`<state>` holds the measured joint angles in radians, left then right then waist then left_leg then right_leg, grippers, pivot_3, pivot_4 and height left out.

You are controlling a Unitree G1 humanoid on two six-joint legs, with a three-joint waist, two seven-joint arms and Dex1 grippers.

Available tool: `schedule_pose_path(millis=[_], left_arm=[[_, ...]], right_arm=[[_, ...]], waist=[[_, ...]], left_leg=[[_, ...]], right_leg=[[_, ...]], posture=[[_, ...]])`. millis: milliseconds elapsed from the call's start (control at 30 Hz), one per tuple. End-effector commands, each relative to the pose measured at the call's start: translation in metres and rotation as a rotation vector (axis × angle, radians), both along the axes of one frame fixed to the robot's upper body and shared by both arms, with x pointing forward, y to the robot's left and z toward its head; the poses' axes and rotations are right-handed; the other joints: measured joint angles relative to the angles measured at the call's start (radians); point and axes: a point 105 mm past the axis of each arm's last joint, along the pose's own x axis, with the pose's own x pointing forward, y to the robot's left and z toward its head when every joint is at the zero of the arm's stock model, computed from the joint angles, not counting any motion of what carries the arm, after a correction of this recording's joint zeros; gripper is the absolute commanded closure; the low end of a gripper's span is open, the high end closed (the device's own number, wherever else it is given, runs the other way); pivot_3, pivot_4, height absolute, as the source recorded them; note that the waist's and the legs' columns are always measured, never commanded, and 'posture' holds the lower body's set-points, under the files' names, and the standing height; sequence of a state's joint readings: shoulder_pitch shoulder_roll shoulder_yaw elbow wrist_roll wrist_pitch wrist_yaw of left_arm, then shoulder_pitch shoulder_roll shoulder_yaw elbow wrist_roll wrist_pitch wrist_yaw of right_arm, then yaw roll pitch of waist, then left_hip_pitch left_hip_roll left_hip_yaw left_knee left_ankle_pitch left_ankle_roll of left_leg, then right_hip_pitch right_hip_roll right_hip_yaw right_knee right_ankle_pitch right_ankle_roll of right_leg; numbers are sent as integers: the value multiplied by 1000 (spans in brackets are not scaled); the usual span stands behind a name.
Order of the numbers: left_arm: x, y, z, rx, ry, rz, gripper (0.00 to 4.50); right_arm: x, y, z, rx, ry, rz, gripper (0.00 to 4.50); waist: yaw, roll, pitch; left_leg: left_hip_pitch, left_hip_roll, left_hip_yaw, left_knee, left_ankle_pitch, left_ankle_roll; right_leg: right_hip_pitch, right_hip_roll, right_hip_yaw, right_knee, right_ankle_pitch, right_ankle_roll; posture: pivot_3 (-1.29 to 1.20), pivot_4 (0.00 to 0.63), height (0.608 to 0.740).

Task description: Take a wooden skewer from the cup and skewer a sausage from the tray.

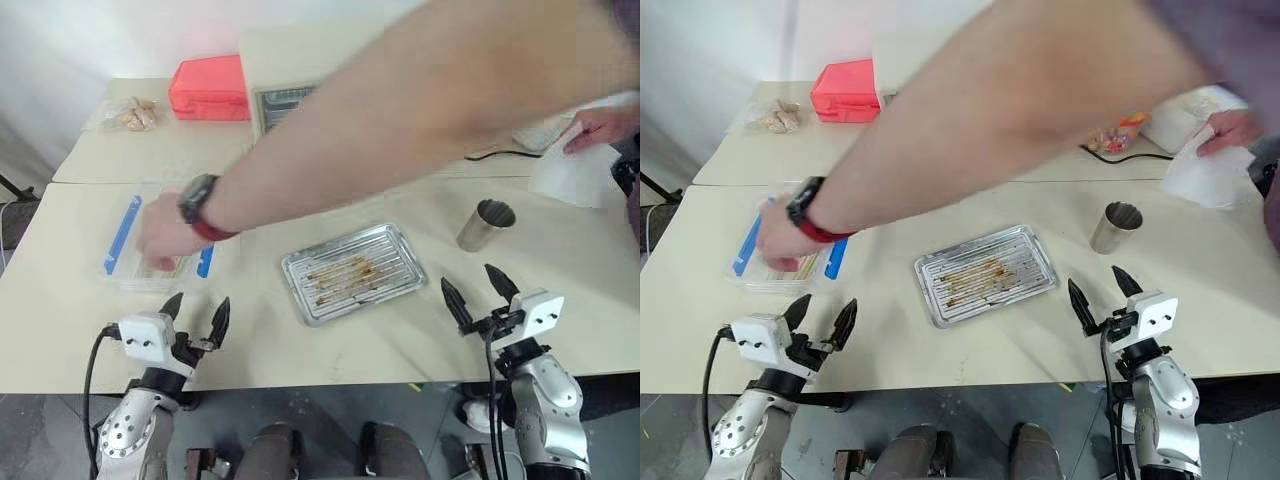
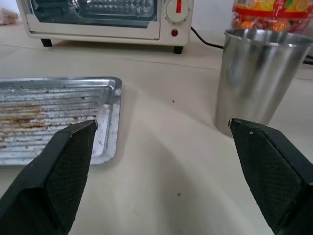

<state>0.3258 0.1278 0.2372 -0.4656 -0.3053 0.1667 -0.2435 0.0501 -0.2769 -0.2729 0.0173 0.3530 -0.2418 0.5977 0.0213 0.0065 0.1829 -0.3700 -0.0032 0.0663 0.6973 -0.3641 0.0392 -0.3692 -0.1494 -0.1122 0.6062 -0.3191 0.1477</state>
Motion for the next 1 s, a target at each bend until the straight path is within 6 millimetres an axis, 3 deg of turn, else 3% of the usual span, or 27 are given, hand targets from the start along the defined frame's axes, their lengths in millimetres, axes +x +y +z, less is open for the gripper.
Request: schedule_pose_path(millis=[33, 333, 667, 1000], left_arm=[[-2, -7, 10, 38, -35, -36, 34], [-4, -9, 4, 61, -33, -54, 34], [4, -4, 12, 54, -75, -73, 34], [-8, -27, 24, 22, -175, -343, 34]], right_arm=[[-3, 5, 1, -21, -21, 28, 0], [-3, 11, -4, -15, -15, 50, 0], [-3, 19, -4, -15, -20, 74, 0], [-2, 19, 6, -53, -34, 105, 0]], waist=[[0, 0, 0], [0, 0, 0], [0, 0, 0], [-1, 0, 0]], left_leg=[[0, 0, 0, 0, 0, 0], [0, 0, 0, 0, 0, 0], [0, 0, 0, 0, 0, 0], [0, 0, 0, 0, 0, 0]], right_leg=[[0, 0, 0, 0, 0, 0], [0, 0, 0, 0, 0, 0], [0, 0, 0, 0, 0, 0], [0, 0, 0, 0, 0, 0]], posture=[[0, 150, 740], [0, 150, 740], [0, 150, 740], [0, 150, 740]])
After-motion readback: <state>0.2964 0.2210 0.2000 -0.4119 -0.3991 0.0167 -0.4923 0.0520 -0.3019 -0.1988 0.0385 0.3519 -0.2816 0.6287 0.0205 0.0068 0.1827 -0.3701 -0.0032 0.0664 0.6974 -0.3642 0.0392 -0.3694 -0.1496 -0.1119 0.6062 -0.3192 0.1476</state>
